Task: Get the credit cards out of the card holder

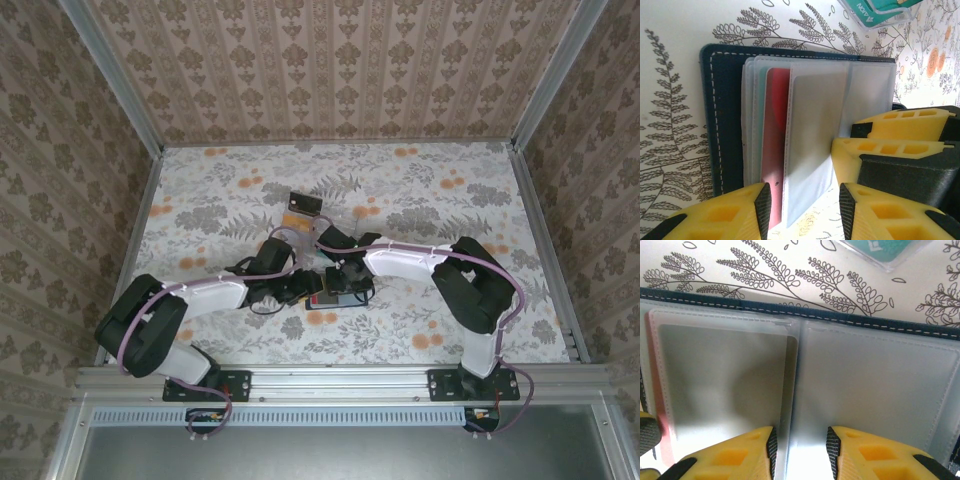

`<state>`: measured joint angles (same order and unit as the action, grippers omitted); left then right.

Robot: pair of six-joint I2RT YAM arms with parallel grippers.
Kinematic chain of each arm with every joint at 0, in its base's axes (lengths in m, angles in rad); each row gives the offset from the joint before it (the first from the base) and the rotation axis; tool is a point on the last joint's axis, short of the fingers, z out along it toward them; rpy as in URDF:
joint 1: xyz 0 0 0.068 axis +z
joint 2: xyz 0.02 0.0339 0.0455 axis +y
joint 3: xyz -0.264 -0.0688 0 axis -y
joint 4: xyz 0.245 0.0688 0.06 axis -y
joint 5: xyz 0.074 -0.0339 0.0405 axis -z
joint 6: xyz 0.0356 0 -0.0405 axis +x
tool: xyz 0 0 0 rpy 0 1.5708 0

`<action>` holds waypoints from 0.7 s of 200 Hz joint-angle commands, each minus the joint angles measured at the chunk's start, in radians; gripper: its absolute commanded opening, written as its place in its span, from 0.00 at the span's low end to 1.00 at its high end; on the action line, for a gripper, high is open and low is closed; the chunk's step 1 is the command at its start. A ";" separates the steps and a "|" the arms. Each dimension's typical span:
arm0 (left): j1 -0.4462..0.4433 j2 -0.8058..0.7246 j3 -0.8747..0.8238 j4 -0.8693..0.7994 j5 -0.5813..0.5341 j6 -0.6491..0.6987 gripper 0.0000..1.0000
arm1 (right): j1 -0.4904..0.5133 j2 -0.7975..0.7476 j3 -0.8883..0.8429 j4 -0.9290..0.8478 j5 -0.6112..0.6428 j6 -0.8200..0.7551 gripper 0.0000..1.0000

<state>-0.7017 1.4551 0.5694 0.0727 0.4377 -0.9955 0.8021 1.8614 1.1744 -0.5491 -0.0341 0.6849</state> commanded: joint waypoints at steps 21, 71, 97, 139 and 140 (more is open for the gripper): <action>-0.013 0.029 0.021 0.027 -0.005 -0.017 0.43 | -0.009 0.030 -0.054 -0.002 0.000 0.018 0.37; -0.021 0.040 0.039 0.047 0.021 -0.008 0.42 | -0.015 0.011 -0.077 0.033 -0.014 0.027 0.37; -0.021 0.052 0.039 0.070 0.032 -0.009 0.36 | -0.019 -0.002 -0.085 0.051 -0.026 0.030 0.37; -0.021 0.054 0.031 0.078 0.023 -0.014 0.22 | -0.028 -0.062 -0.110 0.110 -0.043 0.030 0.37; -0.021 0.054 0.030 0.077 0.022 -0.013 0.21 | -0.029 -0.065 -0.111 0.113 -0.043 0.031 0.37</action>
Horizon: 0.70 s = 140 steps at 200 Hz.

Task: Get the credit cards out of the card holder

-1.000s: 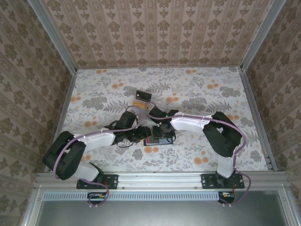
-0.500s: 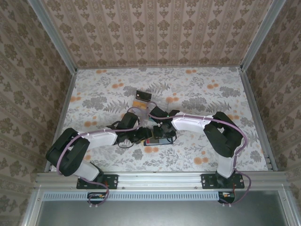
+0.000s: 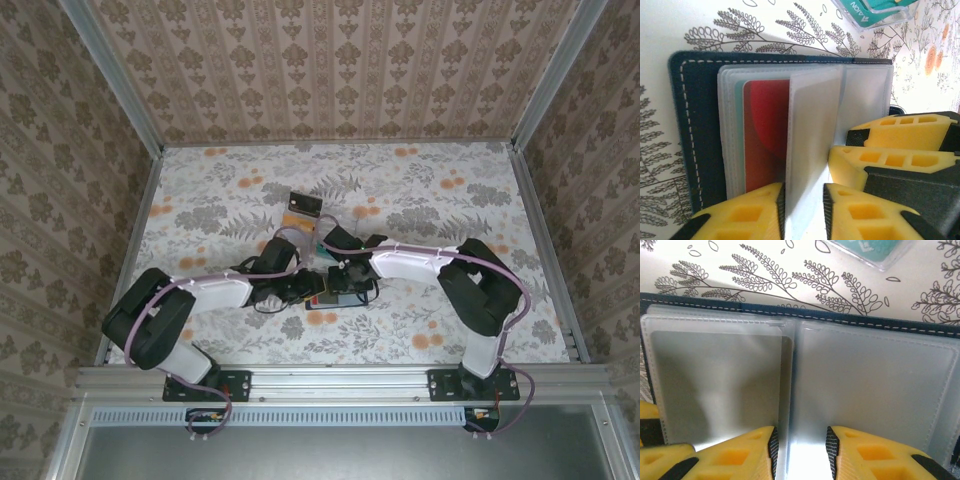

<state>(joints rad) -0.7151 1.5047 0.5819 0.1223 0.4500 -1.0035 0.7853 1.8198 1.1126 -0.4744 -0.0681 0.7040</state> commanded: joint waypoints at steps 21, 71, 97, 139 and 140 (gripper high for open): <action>-0.006 -0.007 0.014 0.019 -0.004 0.007 0.15 | -0.021 -0.096 -0.076 0.110 -0.021 0.011 0.39; -0.002 -0.101 0.042 -0.197 -0.071 0.109 0.08 | -0.041 -0.292 -0.148 0.274 -0.043 0.026 0.45; 0.003 -0.171 0.080 -0.379 -0.134 0.179 0.07 | -0.066 -0.365 -0.192 0.327 -0.037 0.055 0.53; 0.005 -0.199 0.088 -0.297 -0.046 0.183 0.27 | -0.086 -0.399 -0.218 0.312 0.001 0.058 0.60; 0.005 -0.198 0.087 -0.289 -0.041 0.180 0.28 | -0.086 -0.399 -0.218 0.311 0.002 0.058 0.60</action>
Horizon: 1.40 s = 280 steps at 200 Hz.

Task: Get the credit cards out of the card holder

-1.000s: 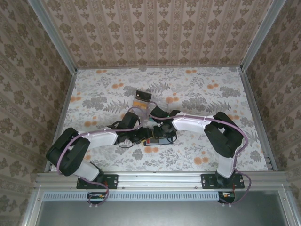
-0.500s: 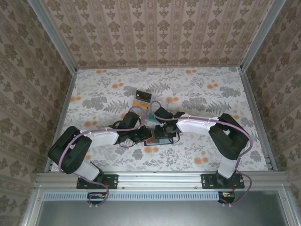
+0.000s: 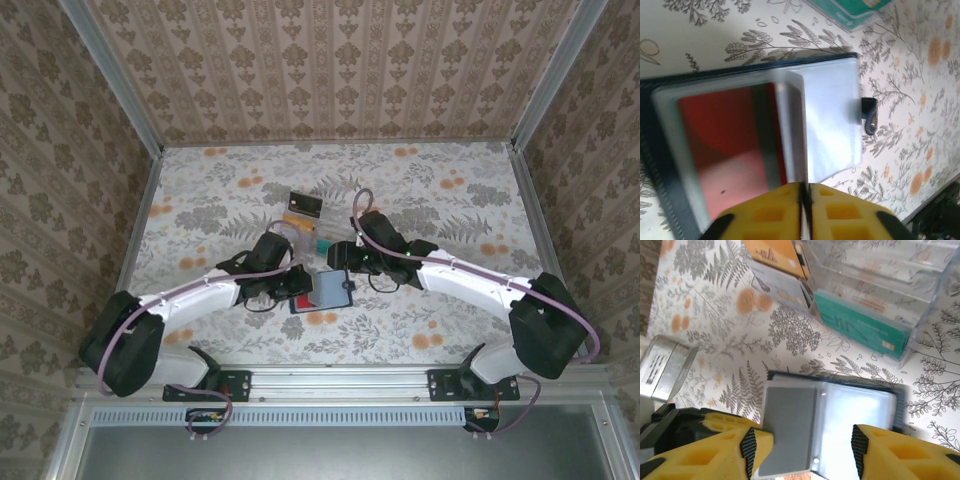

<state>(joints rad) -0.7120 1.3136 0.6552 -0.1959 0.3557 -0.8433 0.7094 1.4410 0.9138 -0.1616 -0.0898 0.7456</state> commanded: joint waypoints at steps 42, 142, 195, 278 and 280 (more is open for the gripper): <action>-0.015 0.102 0.030 0.192 0.135 -0.043 0.45 | -0.026 -0.077 -0.056 -0.007 0.052 0.021 0.61; 0.035 0.073 0.007 0.102 0.012 -0.106 0.65 | -0.009 0.009 -0.017 -0.060 -0.023 -0.047 0.52; 0.040 0.036 -0.063 0.155 0.003 -0.197 0.44 | 0.045 0.154 0.054 -0.116 -0.044 -0.033 0.31; 0.020 0.174 -0.017 0.225 0.045 -0.223 0.28 | 0.057 0.315 0.148 -0.174 -0.113 -0.039 0.17; 0.020 0.176 -0.017 0.226 0.044 -0.223 0.28 | 0.056 0.316 0.149 -0.175 -0.113 -0.038 0.17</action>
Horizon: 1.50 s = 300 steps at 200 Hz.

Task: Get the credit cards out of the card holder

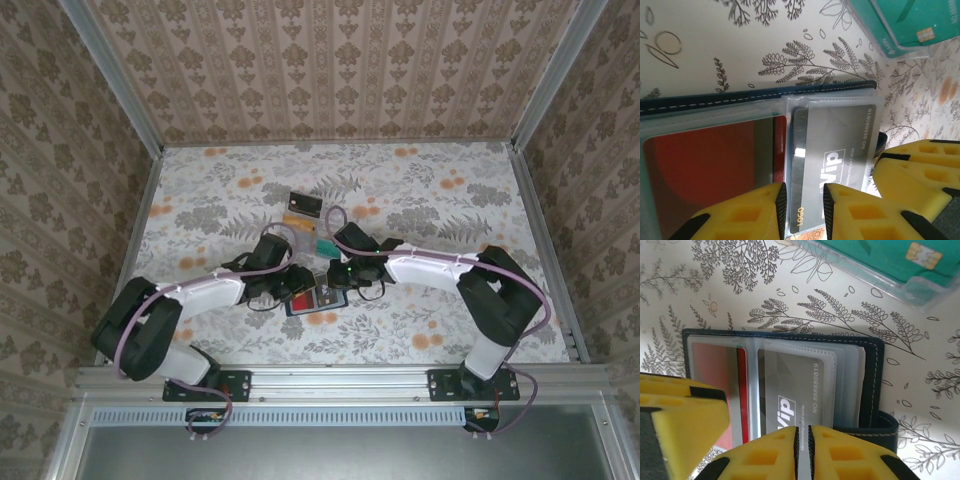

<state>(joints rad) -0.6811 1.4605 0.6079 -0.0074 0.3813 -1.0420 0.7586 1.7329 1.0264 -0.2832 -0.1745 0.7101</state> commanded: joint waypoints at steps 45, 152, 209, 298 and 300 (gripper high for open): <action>-0.005 0.072 0.026 0.038 0.025 -0.033 0.28 | 0.007 0.065 0.042 -0.092 0.006 -0.008 0.17; 0.021 0.096 0.027 0.040 0.086 0.041 0.31 | 0.007 0.138 0.054 -0.126 0.025 -0.004 0.16; 0.048 0.098 0.036 0.055 0.139 0.085 0.31 | 0.006 0.139 0.052 -0.129 0.026 -0.003 0.16; 0.051 0.112 0.055 0.056 0.195 0.134 0.26 | 0.007 0.136 0.057 -0.140 0.025 -0.006 0.16; 0.051 0.112 0.055 0.057 0.195 0.134 0.26 | 0.006 0.136 0.058 -0.140 0.026 -0.006 0.16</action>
<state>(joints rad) -0.6376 1.5642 0.6468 0.0353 0.5339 -0.9375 0.7601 1.8263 1.0840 -0.3542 -0.1764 0.7101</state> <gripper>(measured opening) 0.271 0.162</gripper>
